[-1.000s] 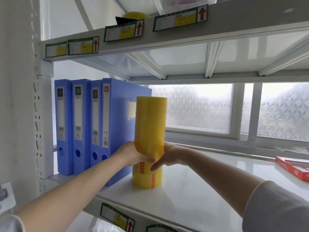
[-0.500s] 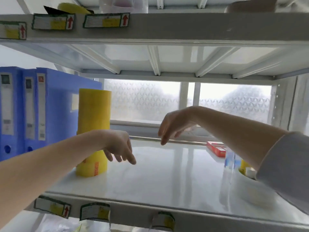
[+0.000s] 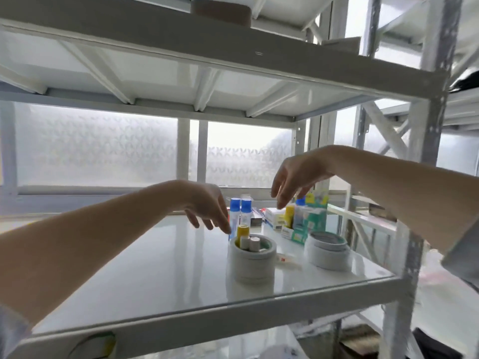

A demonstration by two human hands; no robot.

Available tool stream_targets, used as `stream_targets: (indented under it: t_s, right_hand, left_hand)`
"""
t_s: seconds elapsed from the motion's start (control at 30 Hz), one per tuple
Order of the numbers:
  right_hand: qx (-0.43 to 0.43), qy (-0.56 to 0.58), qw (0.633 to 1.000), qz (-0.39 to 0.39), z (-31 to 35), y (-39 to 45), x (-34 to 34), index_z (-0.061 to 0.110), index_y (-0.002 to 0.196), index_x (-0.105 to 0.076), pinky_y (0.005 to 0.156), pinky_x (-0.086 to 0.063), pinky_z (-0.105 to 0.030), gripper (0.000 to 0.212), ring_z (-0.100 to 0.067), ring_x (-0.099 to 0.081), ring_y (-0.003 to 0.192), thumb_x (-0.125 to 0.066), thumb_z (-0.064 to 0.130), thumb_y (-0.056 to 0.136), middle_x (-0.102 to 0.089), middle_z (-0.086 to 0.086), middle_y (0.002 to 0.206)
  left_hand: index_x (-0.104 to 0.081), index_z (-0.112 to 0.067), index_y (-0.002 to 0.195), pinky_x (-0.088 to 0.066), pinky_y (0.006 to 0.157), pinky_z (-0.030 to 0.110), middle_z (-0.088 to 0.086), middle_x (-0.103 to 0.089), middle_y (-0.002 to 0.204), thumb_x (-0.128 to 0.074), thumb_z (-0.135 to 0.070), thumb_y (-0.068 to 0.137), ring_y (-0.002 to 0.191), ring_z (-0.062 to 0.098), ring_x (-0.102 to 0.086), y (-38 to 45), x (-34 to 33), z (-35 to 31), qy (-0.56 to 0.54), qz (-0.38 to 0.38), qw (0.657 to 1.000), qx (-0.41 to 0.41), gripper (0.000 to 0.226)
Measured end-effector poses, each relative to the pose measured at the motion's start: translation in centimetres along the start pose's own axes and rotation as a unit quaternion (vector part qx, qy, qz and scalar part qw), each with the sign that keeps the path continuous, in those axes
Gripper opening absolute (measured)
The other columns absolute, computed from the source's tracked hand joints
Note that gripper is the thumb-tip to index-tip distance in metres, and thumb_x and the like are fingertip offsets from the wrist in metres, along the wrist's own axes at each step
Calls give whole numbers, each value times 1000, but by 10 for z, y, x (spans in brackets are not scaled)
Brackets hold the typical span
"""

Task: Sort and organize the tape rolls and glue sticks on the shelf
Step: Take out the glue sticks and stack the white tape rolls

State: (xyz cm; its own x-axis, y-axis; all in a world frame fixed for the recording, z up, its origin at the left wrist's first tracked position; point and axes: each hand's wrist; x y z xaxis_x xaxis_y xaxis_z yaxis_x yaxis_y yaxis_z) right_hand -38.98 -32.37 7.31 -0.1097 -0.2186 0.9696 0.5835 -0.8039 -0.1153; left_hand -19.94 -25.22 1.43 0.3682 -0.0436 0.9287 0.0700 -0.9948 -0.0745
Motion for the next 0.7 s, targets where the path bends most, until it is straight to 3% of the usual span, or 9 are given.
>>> stream_targets:
  t_s: [0.17, 0.4, 0.57, 0.7]
  right_hand:
    - [5, 1, 1000, 3, -28, 10, -28, 9, 121, -63, 82, -54, -24, 46, -10, -62, 94, -75, 23, 79, -67, -6, 119]
    - [60, 24, 998, -4, -24, 38, -75, 8, 121, -64, 76, -53, -21, 44, -10, -60, 90, -73, 27, 82, -67, -6, 116]
    - [79, 36, 996, -2, -22, 57, -93, 10, 111, -70, 61, -51, -17, 34, -8, -60, 77, -69, 31, 84, -67, 0, 88]
    - [86, 39, 995, -14, -27, 64, -97, 14, 109, -71, 59, -49, -17, 32, -10, -60, 79, -72, 29, 80, -71, -7, 101]
  left_hand:
    - [-47, -15, 137, -49, 96, 28, 3, -56, 126, -76, -33, 76, 113, 19, -56, 24, -27, -19, 38, -22, 998, -35, 70]
    - [-51, -25, 132, -43, 93, 26, -2, -49, 132, -73, -35, 77, 116, 18, -51, 46, -50, -12, 52, -48, 995, -67, 60]
    - [-59, -27, 120, -52, 69, 23, -2, -49, 119, -74, -31, 78, 85, 18, -59, 56, -52, -10, 51, -36, 994, -84, 45]
    - [-59, -25, 111, -54, 63, 21, 2, -48, 119, -73, -26, 79, 69, 6, -55, 61, -52, -7, 46, -18, 993, -105, 35]
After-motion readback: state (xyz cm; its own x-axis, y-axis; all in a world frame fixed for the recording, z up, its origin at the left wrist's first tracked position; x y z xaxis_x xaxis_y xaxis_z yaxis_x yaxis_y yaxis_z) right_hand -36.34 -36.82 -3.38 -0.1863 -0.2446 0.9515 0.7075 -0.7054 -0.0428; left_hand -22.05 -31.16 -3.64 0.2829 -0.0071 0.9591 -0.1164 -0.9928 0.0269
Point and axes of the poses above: each hand's wrist, its own y-axis towards the middle knuckle, its own x-axis out of the back of the hand, z = x × y
